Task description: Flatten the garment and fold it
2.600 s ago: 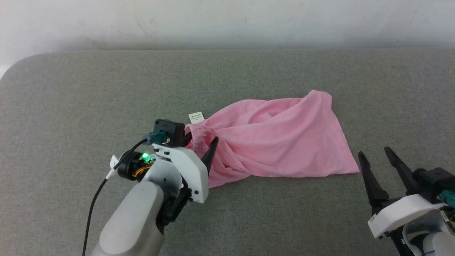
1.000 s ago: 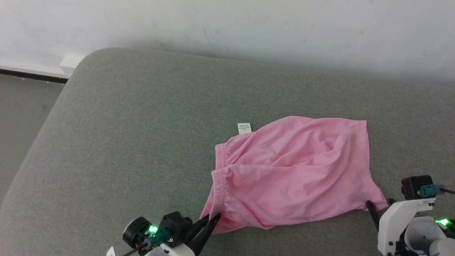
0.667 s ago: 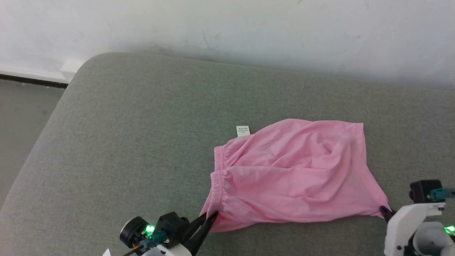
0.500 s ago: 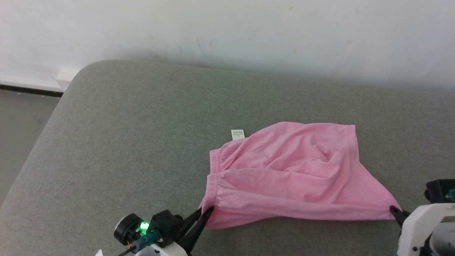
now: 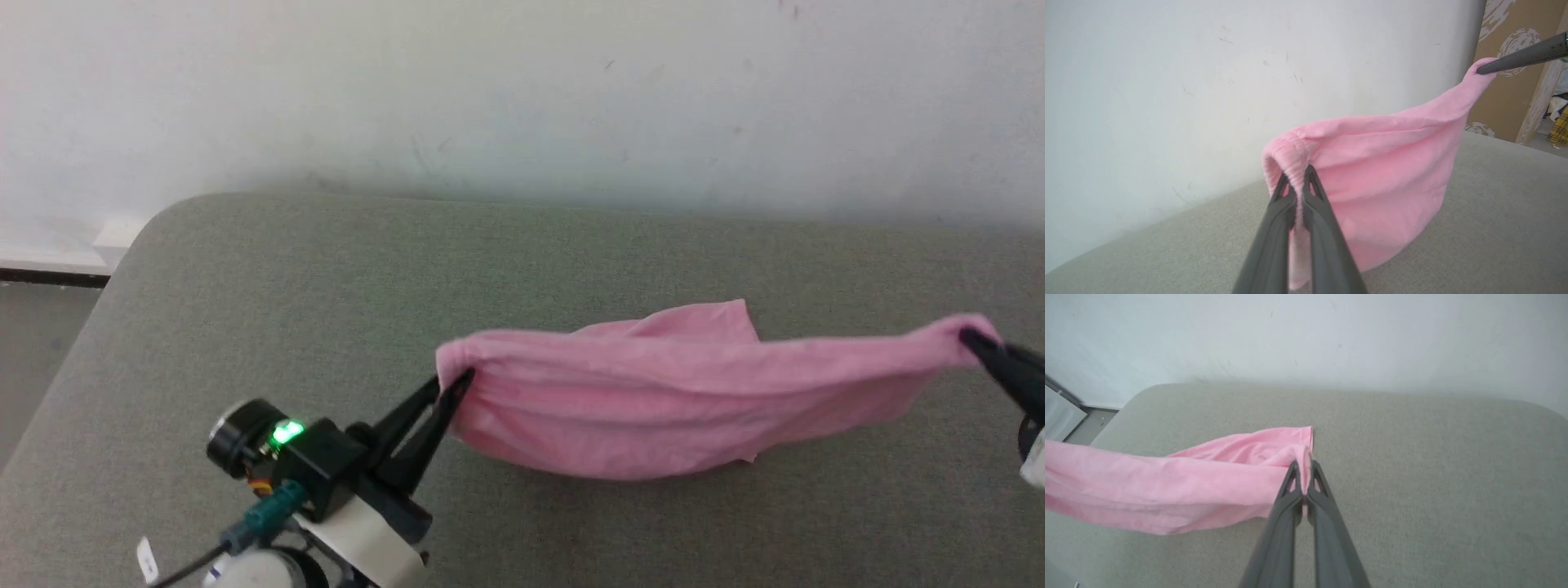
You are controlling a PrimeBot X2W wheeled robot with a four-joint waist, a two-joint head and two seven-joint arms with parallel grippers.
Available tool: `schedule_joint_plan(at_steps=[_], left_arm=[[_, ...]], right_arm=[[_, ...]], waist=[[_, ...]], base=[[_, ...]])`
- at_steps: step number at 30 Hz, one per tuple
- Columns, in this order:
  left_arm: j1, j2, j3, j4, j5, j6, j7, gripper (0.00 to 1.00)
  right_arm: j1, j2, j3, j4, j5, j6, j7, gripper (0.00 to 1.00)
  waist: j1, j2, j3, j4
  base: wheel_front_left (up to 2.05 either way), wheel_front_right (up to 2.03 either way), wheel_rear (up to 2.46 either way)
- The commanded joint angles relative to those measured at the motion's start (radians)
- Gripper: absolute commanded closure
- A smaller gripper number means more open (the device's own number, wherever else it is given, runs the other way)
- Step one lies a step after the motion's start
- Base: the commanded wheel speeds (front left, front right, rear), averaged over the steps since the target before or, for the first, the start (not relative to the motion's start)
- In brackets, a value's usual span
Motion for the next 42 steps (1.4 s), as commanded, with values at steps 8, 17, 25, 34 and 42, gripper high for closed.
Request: schedule_joint_plan(at_steps=[8, 17, 25, 34, 42], left_arm=[[-0.187, 0.043, 0.126, -0.151, -0.053, 0.014, 0.067, 1.0], [-0.384, 0.068, 0.204, -0.133, -0.093, 0.002, 0.139, 1.0], [-0.624, 0.059, 0.195, 0.014, -0.16, -0.05, 0.258, 1.0], [-1.06, 0.005, 0.123, 0.376, -0.152, -0.094, 0.271, 1.0], [-1.271, -0.086, 0.081, 0.653, -0.101, -0.098, 0.086, 1.0]], right_arm=[[-0.289, -0.019, 0.003, 0.001, -0.006, -0.001, -0.016, 1.0], [-0.502, -0.03, 0.087, 0.091, -0.035, -0.001, -0.031, 1.0], [-0.776, -0.082, 0.184, 0.253, -0.095, -0.001, -0.106, 1.0], [-1.166, -0.061, 0.286, 0.584, -0.215, -0.001, -0.365, 1.0], [-1.314, 0.008, 0.344, 0.836, -0.269, -0.001, -0.578, 1.0]], waist=[[0.0001, 0.0, -0.021, -0.033], [0.0001, 0.0, 0.035, -0.084], [0.0001, 0.0, 0.223, -0.139], [0.0001, 0.0, 0.44, -0.194], [0.0001, 0.0, 0.526, -0.205]], base=[[0.0, 0.0, 0.0], [0.0, 0.0, 0.0], [0.0, 0.0, 0.0], [0.0, 0.0, 0.0], [0.0, 0.0, 0.0]])
